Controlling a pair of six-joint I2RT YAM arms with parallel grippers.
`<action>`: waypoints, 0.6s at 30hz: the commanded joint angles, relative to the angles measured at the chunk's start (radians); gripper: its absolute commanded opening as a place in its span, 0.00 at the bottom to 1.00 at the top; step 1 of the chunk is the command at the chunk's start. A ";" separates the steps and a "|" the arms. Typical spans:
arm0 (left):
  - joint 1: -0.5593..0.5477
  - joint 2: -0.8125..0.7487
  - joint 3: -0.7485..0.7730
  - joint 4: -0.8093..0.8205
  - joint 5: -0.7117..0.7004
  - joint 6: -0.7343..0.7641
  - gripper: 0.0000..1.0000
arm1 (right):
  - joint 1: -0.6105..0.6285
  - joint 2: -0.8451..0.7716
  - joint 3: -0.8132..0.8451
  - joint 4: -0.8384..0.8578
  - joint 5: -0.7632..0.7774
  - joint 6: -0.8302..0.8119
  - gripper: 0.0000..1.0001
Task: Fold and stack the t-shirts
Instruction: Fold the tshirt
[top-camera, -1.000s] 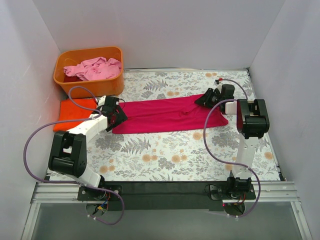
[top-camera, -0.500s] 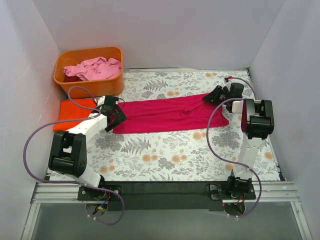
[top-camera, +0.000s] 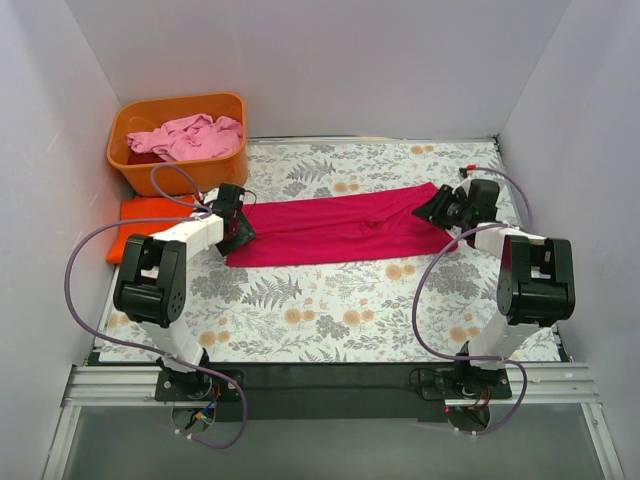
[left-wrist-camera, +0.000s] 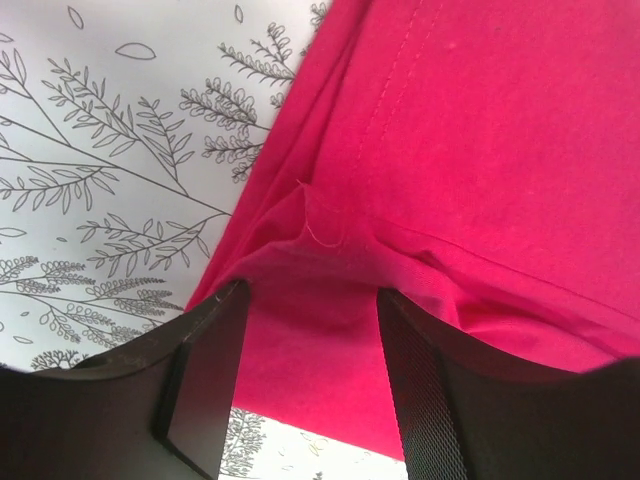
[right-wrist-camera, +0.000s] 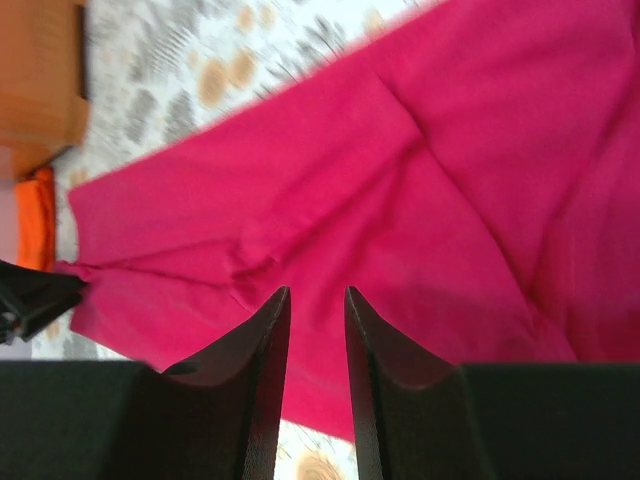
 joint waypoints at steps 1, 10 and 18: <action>0.014 0.018 0.027 -0.022 -0.036 0.000 0.51 | -0.004 -0.007 -0.064 -0.079 0.076 -0.035 0.31; 0.048 -0.008 -0.098 -0.074 0.024 -0.032 0.49 | -0.081 0.038 -0.086 -0.133 0.147 -0.105 0.31; 0.047 -0.121 -0.258 -0.132 0.176 -0.084 0.49 | -0.096 0.217 0.143 -0.281 0.299 -0.225 0.31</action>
